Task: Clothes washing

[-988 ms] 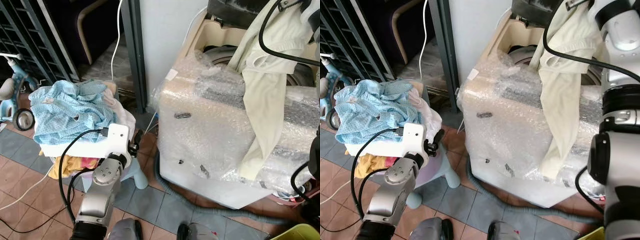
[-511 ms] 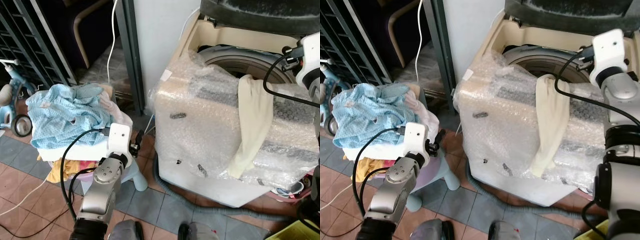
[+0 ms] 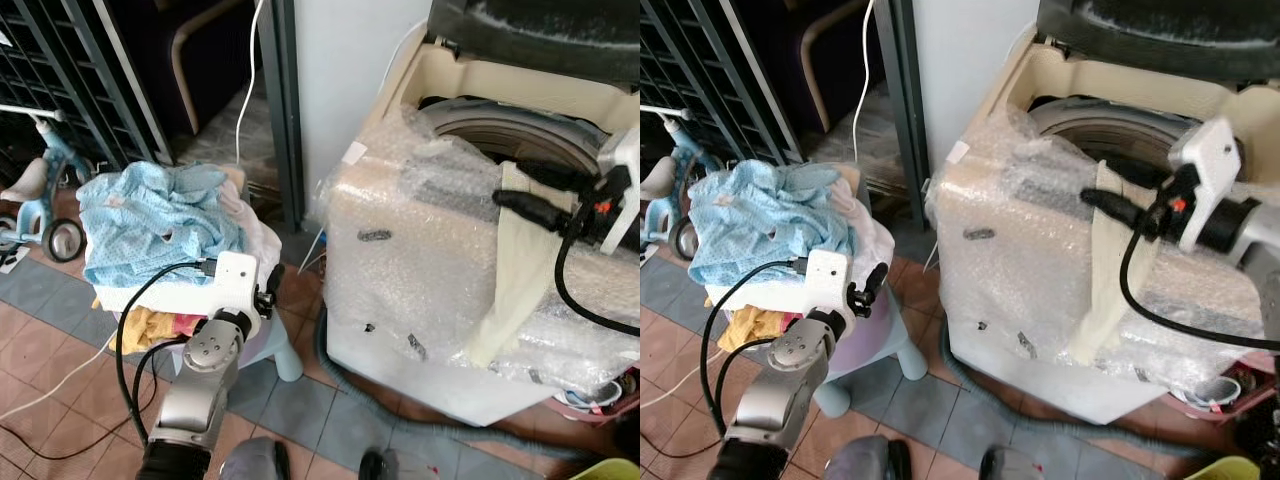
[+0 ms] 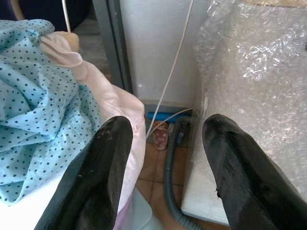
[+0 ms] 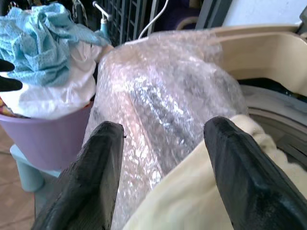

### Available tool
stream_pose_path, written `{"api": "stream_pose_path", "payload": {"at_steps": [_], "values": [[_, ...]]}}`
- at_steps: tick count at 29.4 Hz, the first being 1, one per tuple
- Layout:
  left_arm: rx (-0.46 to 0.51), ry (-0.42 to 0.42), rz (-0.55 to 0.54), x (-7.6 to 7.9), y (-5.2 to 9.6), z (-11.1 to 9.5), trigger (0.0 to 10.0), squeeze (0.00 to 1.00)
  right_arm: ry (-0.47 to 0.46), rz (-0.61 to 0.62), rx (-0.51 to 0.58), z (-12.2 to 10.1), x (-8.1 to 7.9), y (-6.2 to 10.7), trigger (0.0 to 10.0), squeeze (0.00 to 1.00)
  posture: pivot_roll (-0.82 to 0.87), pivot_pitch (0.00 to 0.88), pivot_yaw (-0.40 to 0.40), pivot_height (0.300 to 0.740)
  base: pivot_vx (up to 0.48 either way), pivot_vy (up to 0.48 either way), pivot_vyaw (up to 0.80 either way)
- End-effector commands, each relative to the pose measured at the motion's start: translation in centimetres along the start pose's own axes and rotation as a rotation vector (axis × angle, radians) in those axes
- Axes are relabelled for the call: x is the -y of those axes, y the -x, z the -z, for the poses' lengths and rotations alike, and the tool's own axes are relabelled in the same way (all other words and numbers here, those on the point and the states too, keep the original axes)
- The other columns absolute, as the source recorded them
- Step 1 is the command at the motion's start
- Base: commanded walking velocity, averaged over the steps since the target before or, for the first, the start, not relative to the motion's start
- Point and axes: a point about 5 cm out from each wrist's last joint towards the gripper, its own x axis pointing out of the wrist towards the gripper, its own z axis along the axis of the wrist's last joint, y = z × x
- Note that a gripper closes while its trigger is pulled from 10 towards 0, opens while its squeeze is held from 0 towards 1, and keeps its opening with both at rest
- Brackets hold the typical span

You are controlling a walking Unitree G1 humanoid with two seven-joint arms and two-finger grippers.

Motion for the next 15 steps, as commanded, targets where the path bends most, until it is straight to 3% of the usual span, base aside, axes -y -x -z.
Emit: {"api": "stream_pose_path", "payload": {"at_steps": [1,3,4,5,6,7,8,14,15], "values": [[-0.011,-0.007,0.011,0.1,-0.1,0.1,10.0,0.0,0.084,0.016,-0.042,-0.1,-0.2,0.2,10.0,1.0,-0.1,0.052,0.048,0.74,0.0,0.0,0.0],[-0.01,-0.008,0.015,0.1,-0.1,0.1,10.0,0.0,0.091,0.001,-0.105,1.1,-0.8,0.3,10.0,1.0,-0.1,0.051,0.048,0.74,0.0,0.0,0.0],[-0.01,-0.009,0.016,0.1,-0.1,0.0,10.0,0.0,0.11,0.024,-0.184,2.5,-1.0,0.2,10.0,0.09,-0.1,0.05,0.047,0.74,0.0,0.0,0.0],[-0.011,-0.01,0.016,0.1,-0.1,0.1,10.0,0.0,0.12,0.033,-0.22,3.2,-1.1,0.3,10.0,0.0,-0.1,0.05,0.047,0.74,0.0,0.0,0.0],[-0.011,-0.01,0.015,0.1,-0.1,0.1,10.0,0.0,0.134,0.037,-0.256,3.9,-1.4,0.3,10.0,0.0,-0.1,0.049,0.045,0.74,0.0,0.0,0.0],[-0.012,-0.009,0.012,0.1,-0.1,0.1,10.0,0.0,0.127,0.067,-0.264,4.6,-1.6,0.1,4.6,0.0,-0.1,0.048,0.043,0.74,0.0,0.0,0.0],[-0.014,-0.005,0.006,0.0,0.0,0.1,10.0,0.0,0.091,0.167,-0.249,5.6,-1.9,-0.5,0.0,0.0,-0.09,0.047,0.041,0.74,0.0,0.0,0.0],[-0.016,-0.005,0.004,0.0,0.0,0.1,10.0,0.0,0.0,0.357,-0.18,7.1,-2.5,-1.4,0.0,0.0,-0.09,0.046,0.043,0.74,0.0,0.0,0.0],[-0.017,-0.005,0.002,-0.1,0.0,0.2,10.0,0.0,-0.026,0.447,-0.127,7.2,-2.7,-1.6,0.0,0.0,-0.09,0.045,0.046,0.74,0.0,0.0,0.0]]}}
